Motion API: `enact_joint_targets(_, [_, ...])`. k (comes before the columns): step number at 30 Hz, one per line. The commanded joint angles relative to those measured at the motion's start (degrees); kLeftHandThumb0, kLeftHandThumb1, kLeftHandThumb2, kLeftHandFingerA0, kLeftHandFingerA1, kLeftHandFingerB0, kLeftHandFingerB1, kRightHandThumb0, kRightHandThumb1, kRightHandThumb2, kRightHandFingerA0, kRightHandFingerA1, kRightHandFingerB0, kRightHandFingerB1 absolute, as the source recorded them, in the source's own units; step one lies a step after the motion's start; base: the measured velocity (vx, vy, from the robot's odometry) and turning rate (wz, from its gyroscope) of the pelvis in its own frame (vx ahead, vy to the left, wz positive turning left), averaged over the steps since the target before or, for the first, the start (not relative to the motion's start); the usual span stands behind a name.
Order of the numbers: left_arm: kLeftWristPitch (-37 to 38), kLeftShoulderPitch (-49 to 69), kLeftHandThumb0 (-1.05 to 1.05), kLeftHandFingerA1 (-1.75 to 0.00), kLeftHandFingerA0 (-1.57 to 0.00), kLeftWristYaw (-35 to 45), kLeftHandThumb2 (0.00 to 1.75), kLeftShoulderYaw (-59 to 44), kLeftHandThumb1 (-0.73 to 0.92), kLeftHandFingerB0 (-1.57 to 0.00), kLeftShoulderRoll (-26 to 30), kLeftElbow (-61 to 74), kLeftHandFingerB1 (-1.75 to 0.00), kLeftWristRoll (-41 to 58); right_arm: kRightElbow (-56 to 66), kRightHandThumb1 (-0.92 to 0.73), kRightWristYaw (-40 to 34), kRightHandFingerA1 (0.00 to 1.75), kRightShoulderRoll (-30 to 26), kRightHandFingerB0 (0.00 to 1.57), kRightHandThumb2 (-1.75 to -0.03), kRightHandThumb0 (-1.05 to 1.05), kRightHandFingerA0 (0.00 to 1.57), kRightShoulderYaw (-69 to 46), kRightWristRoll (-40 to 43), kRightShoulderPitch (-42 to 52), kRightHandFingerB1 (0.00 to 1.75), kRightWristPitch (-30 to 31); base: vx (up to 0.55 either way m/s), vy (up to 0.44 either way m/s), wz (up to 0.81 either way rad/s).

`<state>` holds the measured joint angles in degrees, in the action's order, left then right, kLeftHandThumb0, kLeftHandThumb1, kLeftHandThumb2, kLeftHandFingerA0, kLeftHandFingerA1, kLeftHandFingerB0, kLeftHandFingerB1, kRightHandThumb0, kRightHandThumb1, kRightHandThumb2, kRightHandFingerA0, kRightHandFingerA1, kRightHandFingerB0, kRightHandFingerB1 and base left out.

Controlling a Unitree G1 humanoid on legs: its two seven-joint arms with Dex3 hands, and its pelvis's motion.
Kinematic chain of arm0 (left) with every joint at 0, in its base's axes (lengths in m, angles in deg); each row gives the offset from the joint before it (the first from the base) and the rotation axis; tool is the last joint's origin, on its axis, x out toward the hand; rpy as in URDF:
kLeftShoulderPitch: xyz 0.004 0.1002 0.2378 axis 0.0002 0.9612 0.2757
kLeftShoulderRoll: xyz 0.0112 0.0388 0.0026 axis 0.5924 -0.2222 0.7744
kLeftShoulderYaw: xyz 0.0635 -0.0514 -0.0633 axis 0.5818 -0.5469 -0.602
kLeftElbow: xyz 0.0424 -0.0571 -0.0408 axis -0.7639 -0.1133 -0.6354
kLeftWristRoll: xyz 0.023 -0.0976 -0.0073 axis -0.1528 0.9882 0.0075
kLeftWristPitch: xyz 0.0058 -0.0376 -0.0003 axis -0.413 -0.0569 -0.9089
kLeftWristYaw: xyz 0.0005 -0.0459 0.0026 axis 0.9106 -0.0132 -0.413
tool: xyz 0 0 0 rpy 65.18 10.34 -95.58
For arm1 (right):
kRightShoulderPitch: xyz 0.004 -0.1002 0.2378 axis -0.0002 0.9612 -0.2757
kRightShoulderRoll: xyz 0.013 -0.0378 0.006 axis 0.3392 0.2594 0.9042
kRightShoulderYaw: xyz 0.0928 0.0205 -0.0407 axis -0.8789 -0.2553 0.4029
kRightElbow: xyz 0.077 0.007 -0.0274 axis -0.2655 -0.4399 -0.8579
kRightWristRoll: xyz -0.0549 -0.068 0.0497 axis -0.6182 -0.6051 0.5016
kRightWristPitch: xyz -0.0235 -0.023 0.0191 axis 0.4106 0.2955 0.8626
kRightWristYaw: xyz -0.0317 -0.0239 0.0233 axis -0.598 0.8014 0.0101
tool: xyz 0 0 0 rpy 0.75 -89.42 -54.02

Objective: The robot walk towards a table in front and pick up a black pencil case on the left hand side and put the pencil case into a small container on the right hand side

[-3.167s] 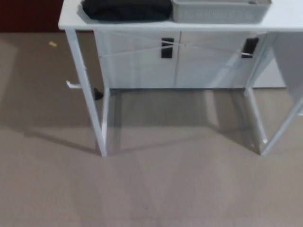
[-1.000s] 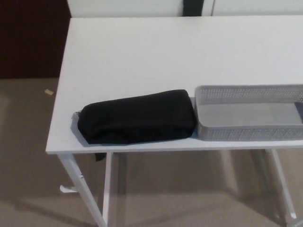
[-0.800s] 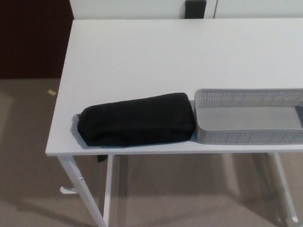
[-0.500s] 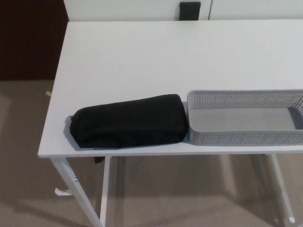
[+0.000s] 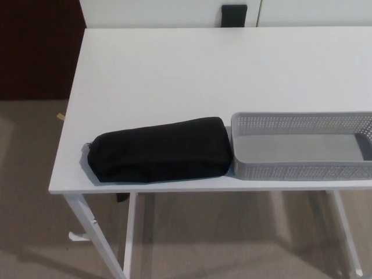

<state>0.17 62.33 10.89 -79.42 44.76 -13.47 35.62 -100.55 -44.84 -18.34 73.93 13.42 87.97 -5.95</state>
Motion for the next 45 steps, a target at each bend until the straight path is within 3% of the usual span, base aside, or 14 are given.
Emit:
enact_joint_targets(1, [2.19,2.39,-0.27,-0.27,0.0,-14.68,0.7,-4.35,0.36,-0.01,1.34,6.66,-0.23,-1.98,0.42,-0.38,-0.27,0.68,-0.49,0.27,-0.82,-0.15,0.51,0.02,-0.34,-0.21,0.54,1.12,0.0,0.0,0.0])
enact_joint_targets(4, [-1.19,5.67,-0.44,-0.07,0.0,-19.07,0.59,-9.43,0.24,0.0,2.39,20.23,0.0,-1.49,-0.17,-0.38,-0.27,0.67,-0.92,0.27,-0.82,-0.15,0.5,-0.14,-0.29,-1.46,0.54,1.74,0.0,0.0,0.0])
enact_joint_targets(8, [-1.7,9.1,-0.47,-0.1,0.0,-14.38,0.65,-14.18,0.3,0.0,3.57,39.56,-0.07,1.93,-2.08,-0.38,0.13,0.68,-0.99,0.28,-0.82,-0.14,0.51,-0.94,0.65,-2.87,0.54,1.33,0.0,0.0,0.0])
enact_joint_targets(9, [-3.99,10.32,-0.44,-0.36,0.0,-14.55,0.53,-14.48,0.42,0.0,3.73,48.76,-0.27,0.97,-2.62,-0.38,0.49,0.68,-1.05,0.27,-0.82,-0.14,0.51,-1.37,1.23,-3.29,0.54,1.3,0.0,0.0,0.0])
enact_joint_targets(10, [-4.71,10.29,-0.42,-0.37,-0.02,-15.03,0.71,-14.48,0.29,-0.03,3.73,54.3,-0.27,-0.27,-2.77,-0.37,0.58,0.68,-1.07,0.27,-0.82,-0.15,0.5,-1.56,1.47,-3.6,0.54,1.4,0.0,0.0,0.0])
enact_joint_targets(11, [-5.79,9.88,-0.42,-0.32,-0.07,-14.54,0.53,-14.28,0.42,-0.06,4.0,59.12,-0.25,-0.09,-2.43,-0.55,0.29,0.59,-1.08,0.38,-0.55,-0.17,0.55,-1.57,1.38,-3.66,0.44,1.91,0.0,0.0,0.0])
enact_joint_targets(12, [-7.07,8.84,-0.4,-0.29,-0.08,-13.38,0.56,-13.71,0.41,-0.05,4.69,66.28,-0.22,0.7,-2.02,-0.38,-0.04,0.67,-1.11,0.27,-0.82,-0.15,0.49,-1.57,1.27,-3.74,0.54,2.57,0.0,0.0,0.0])
enact_joint_targets(18, [-10.54,2.12,-0.38,-0.29,-0.08,-7.74,0.56,-8.53,0.42,-0.07,9.63,80.94,-0.22,2.3,-2.58,-0.54,-0.53,0.61,-0.9,0.4,-0.55,-0.17,0.57,-1.34,0.86,-3.99,0.45,2.21,0.0,0.0,0.0])
enact_joint_targets(33, [-28.21,-28.5,-0.27,-0.27,-0.05,0.05,0.54,21.73,0.39,-0.05,9.71,77.48,-0.23,-13.08,-1.83,-0.54,-0.74,0.62,-1.0,0.41,-0.55,-0.17,0.58,-0.9,0.21,-3.08,0.46,1.58,0.0,0.0,0.0])
enact_joint_targets(35, [-28.78,-31.19,-0.27,-0.27,-0.06,-0.22,0.54,25.18,0.4,-0.05,8.13,74.27,-0.23,-15.3,-1.97,-0.37,-0.44,0.7,-1.13,0.3,-0.82,-0.16,0.54,-0.88,0.27,-2.96,0.55,1.54,0.0,0.0,0.0])
enact_joint_targets(36, [-29.51,-32.23,-0.28,-0.27,-0.06,-0.42,0.54,26.21,0.41,-0.04,7.91,73.39,-0.23,-15.88,-2.07,-0.54,-0.62,0.61,-1.01,0.4,-0.55,-0.18,0.58,-0.92,0.3,-3.25,0.45,1.76,0.0,0.0,0.0])
enact_joint_targets(43, [-28.62,-35.7,-0.43,-0.21,0.0,-2.0,0.67,34.98,0.31,-0.01,7.8,65.97,-0.17,-23.86,-1.9,-0.53,-0.68,0.61,-1.12,0.4,-0.55,-0.18,0.59,-0.95,0.19,-2.7,0.45,1.68,0.0,0.0,0.0])
enact_joint_targets(44, [-28.37,-36.88,-0.5,-0.13,0.0,-1.71,0.68,37.12,0.34,0.0,8.27,63.48,-0.1,-26.2,-2.11,-0.36,-0.23,0.68,-1.03,0.3,-0.81,-0.14,0.52,-1.17,0.66,-2.78,0.55,1.56,0.0,0.0,0.0])
enact_joint_targets(45, [-28.16,-37.69,-0.54,-0.11,0.0,-1.79,0.7,38.39,0.35,0.0,8.67,61.97,-0.08,-27.68,-2.11,-0.53,-0.35,0.61,-1.05,0.41,-0.55,-0.16,0.58,-1.11,0.52,-2.77,0.45,1.46,0.0,0.0,0.0])
